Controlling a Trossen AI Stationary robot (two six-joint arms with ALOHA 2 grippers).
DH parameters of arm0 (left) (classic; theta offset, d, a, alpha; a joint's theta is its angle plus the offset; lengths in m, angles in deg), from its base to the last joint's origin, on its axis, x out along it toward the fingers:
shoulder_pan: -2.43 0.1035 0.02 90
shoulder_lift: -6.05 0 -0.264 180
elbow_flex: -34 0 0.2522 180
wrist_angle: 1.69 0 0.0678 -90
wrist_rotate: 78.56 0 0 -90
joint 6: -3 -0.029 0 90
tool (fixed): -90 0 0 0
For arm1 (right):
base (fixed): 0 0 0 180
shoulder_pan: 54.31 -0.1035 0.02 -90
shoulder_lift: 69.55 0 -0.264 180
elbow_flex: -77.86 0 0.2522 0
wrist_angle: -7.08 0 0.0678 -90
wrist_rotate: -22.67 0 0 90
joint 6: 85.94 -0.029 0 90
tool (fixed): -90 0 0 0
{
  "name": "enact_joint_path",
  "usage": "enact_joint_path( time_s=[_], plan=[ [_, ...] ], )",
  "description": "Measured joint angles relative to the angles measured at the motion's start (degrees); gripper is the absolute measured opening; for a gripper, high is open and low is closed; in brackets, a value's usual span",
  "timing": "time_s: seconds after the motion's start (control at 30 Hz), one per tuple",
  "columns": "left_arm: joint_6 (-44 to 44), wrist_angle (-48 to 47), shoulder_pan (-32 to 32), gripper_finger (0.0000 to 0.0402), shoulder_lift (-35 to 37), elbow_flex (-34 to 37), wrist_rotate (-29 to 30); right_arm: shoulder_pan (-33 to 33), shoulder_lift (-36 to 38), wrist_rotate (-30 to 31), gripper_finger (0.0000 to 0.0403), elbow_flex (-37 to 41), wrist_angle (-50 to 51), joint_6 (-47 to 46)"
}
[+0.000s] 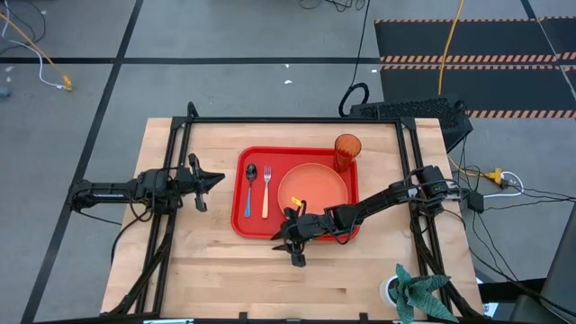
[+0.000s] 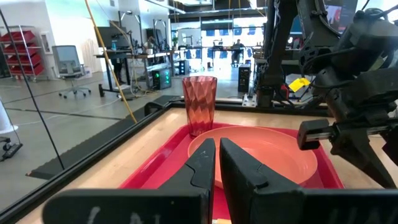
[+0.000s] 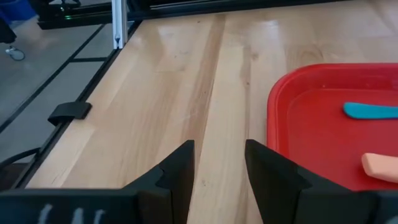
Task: Pick and place plate/cup/fork/spoon on tray
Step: Adjust the blue spoon, orange plate, and the red tray
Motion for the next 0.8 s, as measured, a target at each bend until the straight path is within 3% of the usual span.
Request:
enact_joint_path(
  time_s=[0.5, 0.8],
  plan=[
    [0.00, 0.00, -0.01, 0.0028, 0.00, 0.00, 0.00, 0.00, 0.00, 0.01, 0.0134, 0.02, 6.95, 3.26],
    [0.00, 0.00, -0.02, 0.0028, 0.00, 0.00, 0.00, -0.75, 0.00, 0.03, 0.0085, 0.02, 13.04, 3.20]
  ],
)
